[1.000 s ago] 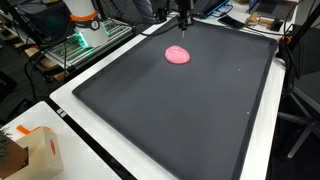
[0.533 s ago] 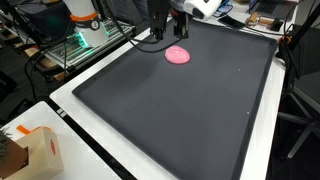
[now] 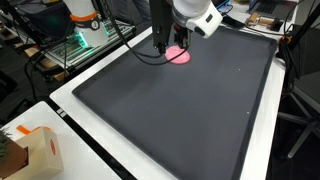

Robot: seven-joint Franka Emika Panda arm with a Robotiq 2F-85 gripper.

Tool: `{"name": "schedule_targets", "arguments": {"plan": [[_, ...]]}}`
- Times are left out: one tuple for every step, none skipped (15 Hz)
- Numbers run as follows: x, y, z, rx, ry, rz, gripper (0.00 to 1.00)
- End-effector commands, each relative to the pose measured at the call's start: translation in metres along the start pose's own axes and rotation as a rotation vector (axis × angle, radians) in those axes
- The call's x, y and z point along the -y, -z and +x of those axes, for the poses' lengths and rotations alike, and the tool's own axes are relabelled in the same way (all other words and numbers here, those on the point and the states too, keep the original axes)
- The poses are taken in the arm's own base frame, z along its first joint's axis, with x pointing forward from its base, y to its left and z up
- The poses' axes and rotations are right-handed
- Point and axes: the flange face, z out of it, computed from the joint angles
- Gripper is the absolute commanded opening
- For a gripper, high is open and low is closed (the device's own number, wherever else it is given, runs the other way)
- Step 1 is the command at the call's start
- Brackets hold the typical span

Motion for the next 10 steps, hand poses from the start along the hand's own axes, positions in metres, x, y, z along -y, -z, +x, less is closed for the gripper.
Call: {"name": "schedule_targets", "arguments": {"plan": [[-0.017,-0.002,0.008,0.003,-0.015,0.037,0.03],[-0.020,-0.003,0.011,0.005,-0.018,0.033,0.03],[-0.023,-0.003,0.014,0.006,-0.020,0.030,0.03],[-0.025,-0.003,0.017,0.006,-0.026,0.023,0.03],[-0.028,-0.004,0.019,0.007,-0.029,0.022,0.03],[-0.030,-0.004,0.022,0.008,-0.037,0.015,0.03],[-0.032,-0.004,0.024,0.008,-0.048,0.009,0.03],[-0.033,-0.003,0.028,0.009,-0.057,0.000,0.03],[-0.034,-0.002,0.030,0.011,-0.071,-0.007,0.03],[-0.035,-0.001,0.033,0.011,-0.079,-0.012,0.03]]}}
